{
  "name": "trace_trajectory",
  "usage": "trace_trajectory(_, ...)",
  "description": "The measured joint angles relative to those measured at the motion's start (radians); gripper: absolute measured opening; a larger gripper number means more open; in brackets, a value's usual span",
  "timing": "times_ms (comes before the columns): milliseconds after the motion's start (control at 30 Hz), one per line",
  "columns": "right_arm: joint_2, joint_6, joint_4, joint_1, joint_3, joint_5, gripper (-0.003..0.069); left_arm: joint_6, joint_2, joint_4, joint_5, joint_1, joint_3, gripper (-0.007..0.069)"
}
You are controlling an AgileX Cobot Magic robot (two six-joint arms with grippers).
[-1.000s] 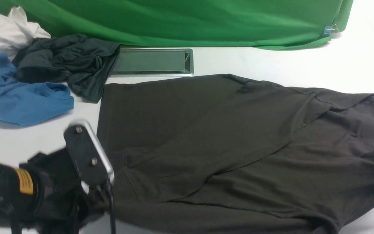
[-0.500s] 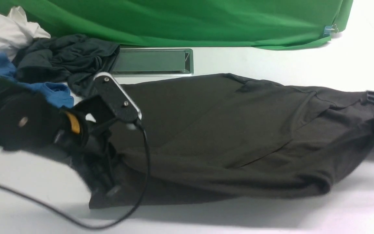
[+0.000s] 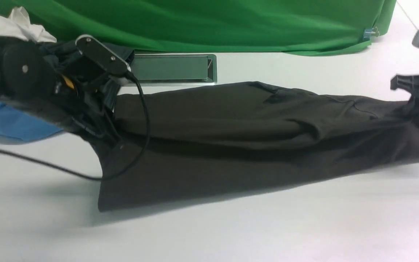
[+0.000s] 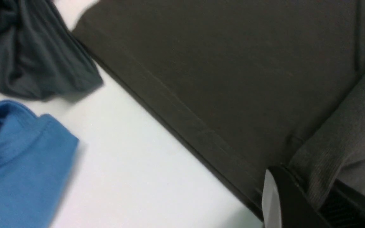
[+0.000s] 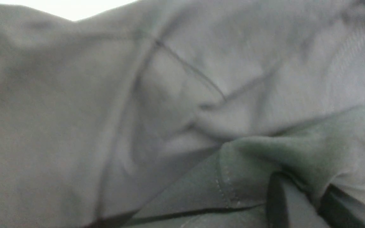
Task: Fold a long-sleeved shirt on a white desktop.
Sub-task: 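Fold the black garment in half by bringing its near edge over to the far edge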
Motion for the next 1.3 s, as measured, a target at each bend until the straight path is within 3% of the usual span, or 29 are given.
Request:
trace_trajectory(367,0.153,-0.017,0.062,0.0,-0.191,-0.001,0.005,0.027,0.214,-0.009,-0.011,0.054,-0.193,0.0036)
trace_trajectory(600,0.273,-0.026,0.083,0.0,-0.301,-0.077,0.009,0.029,0.337,-0.001,-0.174,0.054,-0.256,0.0036)
trace_trajectory(833,0.286,-0.135,0.078,0.0,-0.33,-0.165,0.0451,0.008,0.405,0.028,-0.337,0.054,-0.259,0.005)
trace_trajectory(900,0.27,-0.165,0.078,0.0,-0.336,-0.143,0.0485,0.007,0.412,0.043,-0.374,0.054,-0.259,0.0074)
trace_trajectory(1033,0.21,-0.213,0.075,0.01,-0.336,-0.062,0.0407,0.007,0.414,0.067,-0.414,0.06,-0.259,0.0148)
trace_trajectory(1067,0.163,-0.25,0.074,0.028,-0.33,-0.002,0.0303,0.005,0.414,0.067,-0.424,0.071,-0.259,0.0195)
trace_trajectory(1100,0.157,-0.261,0.074,0.031,-0.328,0.01,0.029,0.005,0.414,0.067,-0.425,0.072,-0.259,0.0201)
trace_trajectory(1133,0.119,-0.316,0.075,0.06,-0.308,0.05,0.0183,0.004,0.414,0.067,-0.433,0.085,-0.259,0.0255)
trace_trajectory(1167,0.104,-0.353,0.075,0.084,-0.293,0.075,0.012,0.004,0.414,0.067,-0.437,0.093,-0.259,0.0276)
trace_trajectory(1300,0.103,-0.427,0.08,0.172,-0.234,0.084,0.0037,-0.016,0.414,0.067,-0.45,0.126,-0.259,0.0325)
